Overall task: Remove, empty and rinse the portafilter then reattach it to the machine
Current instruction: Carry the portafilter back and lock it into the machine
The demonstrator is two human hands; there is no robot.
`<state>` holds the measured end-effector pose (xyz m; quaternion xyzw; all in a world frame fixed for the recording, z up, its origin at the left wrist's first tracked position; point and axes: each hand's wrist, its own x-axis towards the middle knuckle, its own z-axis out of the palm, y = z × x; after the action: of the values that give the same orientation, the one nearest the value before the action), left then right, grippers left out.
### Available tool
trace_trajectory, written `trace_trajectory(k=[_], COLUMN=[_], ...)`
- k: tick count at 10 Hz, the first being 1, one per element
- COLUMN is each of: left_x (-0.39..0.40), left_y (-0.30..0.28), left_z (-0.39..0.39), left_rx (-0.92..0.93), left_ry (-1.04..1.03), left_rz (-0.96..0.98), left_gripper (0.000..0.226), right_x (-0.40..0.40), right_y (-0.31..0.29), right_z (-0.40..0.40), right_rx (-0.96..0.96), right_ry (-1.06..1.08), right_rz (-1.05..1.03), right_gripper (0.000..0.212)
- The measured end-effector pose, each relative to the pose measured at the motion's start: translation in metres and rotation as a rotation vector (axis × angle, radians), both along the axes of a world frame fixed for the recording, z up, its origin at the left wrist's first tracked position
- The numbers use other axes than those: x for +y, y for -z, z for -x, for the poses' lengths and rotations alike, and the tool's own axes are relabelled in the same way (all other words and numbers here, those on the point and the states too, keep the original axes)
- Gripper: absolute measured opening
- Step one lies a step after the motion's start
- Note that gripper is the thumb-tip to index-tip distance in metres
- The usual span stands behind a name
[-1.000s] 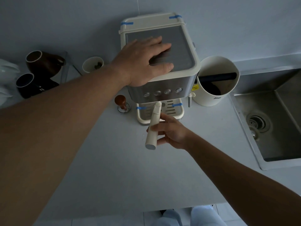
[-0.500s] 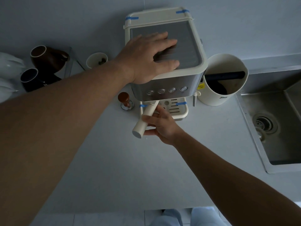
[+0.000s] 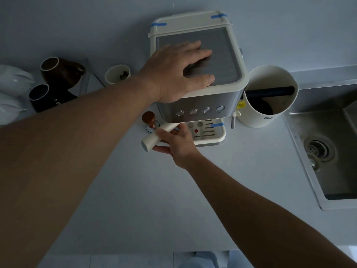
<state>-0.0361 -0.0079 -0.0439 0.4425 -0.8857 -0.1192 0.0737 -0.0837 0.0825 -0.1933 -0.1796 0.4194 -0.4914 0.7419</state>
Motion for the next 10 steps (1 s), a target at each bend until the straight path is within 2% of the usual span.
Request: trace_trajectory(k=[3, 6, 8, 10], left_x=[-0.001, 0.0, 0.0, 0.0], left_y=[0.0, 0.0, 0.0, 0.001], left_z=[0.0, -0.001, 0.0, 0.0], left_rx=[0.005, 0.014, 0.018, 0.016], left_ry=[-0.004, -0.002, -0.005, -0.011], left_rz=[-0.002, 0.0, -0.001, -0.003], left_gripper=[0.073, 0.072, 0.073, 0.073], right_x=[0.001, 0.001, -0.011, -0.014], right_y=[0.001, 0.004, 0.0, -0.005], right_z=[-0.006, -0.002, -0.021, -0.03], right_rx=[-0.046, 0.048, 0.036, -0.011], right_ry=[0.059, 0.024, 0.131, 0.182], right_rz=[0.026, 0.049, 0.046, 0.033], right_gripper=[0.032, 0.034, 0.037, 0.031])
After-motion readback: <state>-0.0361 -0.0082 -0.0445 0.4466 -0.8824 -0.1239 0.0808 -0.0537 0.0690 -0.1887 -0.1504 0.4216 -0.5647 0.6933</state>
